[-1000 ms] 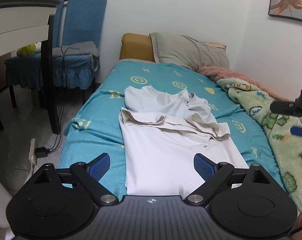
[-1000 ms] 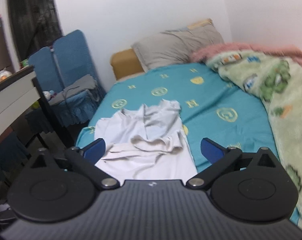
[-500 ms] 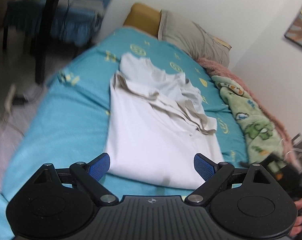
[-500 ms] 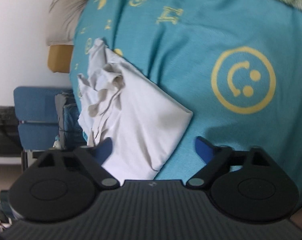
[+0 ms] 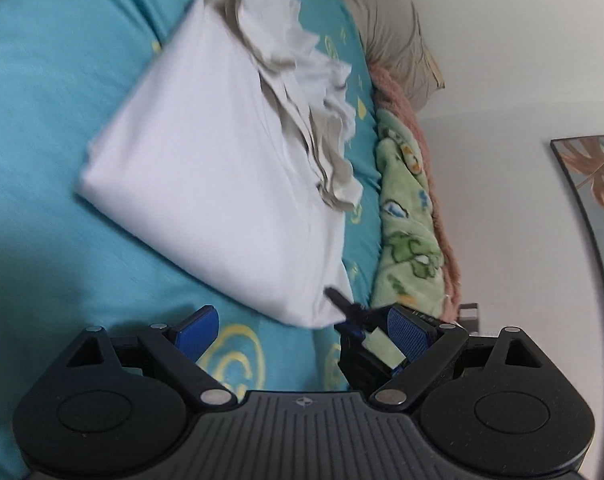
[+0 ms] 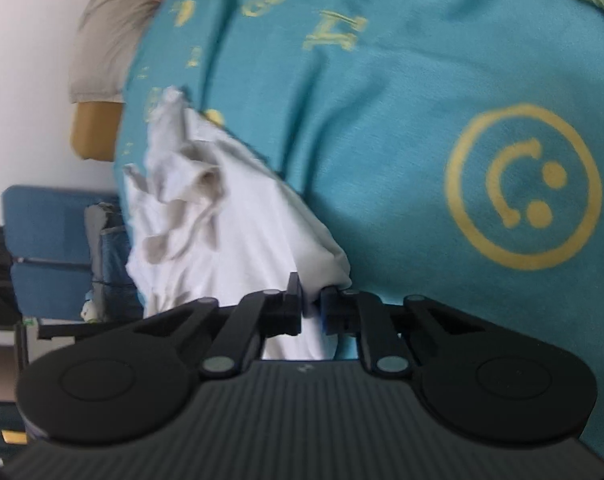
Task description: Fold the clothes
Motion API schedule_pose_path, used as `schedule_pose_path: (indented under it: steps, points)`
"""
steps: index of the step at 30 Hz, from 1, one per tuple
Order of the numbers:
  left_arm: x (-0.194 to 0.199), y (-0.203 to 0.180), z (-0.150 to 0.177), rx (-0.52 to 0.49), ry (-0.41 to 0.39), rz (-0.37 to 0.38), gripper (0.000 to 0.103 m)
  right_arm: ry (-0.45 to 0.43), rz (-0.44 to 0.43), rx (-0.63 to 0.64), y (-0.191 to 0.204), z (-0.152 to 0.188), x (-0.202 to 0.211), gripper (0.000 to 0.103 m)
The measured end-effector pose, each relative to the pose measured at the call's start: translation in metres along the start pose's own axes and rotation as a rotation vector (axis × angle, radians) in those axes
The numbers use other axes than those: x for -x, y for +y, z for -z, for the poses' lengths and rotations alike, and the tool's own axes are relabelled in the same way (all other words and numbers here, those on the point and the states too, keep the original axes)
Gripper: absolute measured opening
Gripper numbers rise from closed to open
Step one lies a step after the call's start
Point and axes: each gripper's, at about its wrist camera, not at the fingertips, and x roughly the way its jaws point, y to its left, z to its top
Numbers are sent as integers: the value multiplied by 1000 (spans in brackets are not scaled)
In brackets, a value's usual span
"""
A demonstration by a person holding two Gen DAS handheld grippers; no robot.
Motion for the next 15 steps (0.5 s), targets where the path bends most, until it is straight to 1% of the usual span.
schedule_pose_path:
  steps: [3, 4, 5, 6, 7, 9, 10, 12, 13, 15]
  points:
    - [-30, -1, 3, 27, 54, 35, 92, -24, -95, 20, 12, 0, 14, 8]
    - [-38, -1, 2, 23, 45, 23, 92, -34, -118, 32, 15, -1, 18, 8]
    - [-43, -1, 1, 14, 22, 1, 92, -47, -133, 44, 19, -2, 20, 8]
    - [-49, -2, 0, 5, -1, -20, 86, -62, -140, 51, 20, -4, 23, 8]
    - [-49, -1, -1, 2, -33, -32, 82, -75, -145, 54, 20, -6, 26, 8]
    - [-41, 1, -5, 7, -111, -35, 77, -88, -148, 49, 15, -9, 31, 8]
    - [-37, 3, -7, 9, -150, -37, 75, -87, -149, 42, 13, -11, 31, 8]
    - [-23, 8, -9, 36, -223, -23, 67, -82, -149, 29, 8, -12, 31, 8]
    - [-17, 11, -9, 48, -257, -25, 65, -82, -150, 26, 8, -13, 31, 8]
    - [-7, 18, -7, 86, -301, -32, 50, -87, -150, 31, 11, -13, 30, 8]
